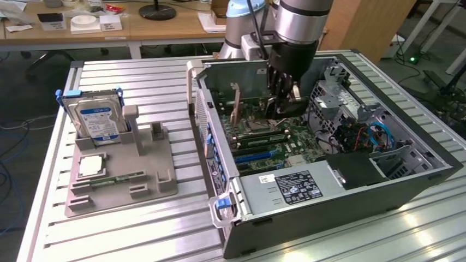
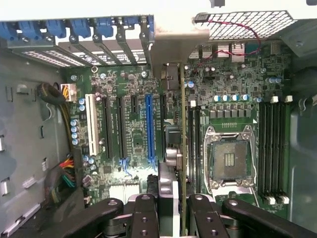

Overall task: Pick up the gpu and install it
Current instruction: 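Insert the gpu into the slot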

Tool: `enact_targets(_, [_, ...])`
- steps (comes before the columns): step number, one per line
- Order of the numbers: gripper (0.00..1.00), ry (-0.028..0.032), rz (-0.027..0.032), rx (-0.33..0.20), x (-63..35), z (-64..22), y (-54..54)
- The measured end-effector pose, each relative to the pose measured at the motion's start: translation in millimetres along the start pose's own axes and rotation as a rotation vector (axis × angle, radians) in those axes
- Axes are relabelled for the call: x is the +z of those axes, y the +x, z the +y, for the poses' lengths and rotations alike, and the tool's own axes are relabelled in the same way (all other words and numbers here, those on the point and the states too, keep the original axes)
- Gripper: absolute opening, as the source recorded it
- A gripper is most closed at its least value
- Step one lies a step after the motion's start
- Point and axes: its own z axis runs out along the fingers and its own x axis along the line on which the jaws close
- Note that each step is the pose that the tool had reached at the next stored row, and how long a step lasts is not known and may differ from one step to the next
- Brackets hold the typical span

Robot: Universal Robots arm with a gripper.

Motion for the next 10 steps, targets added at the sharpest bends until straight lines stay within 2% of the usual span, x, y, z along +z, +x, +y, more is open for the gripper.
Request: enact_targets(10, [0.28, 0.0000, 0.0004, 0.009, 18.1, 2.0, 0.6])
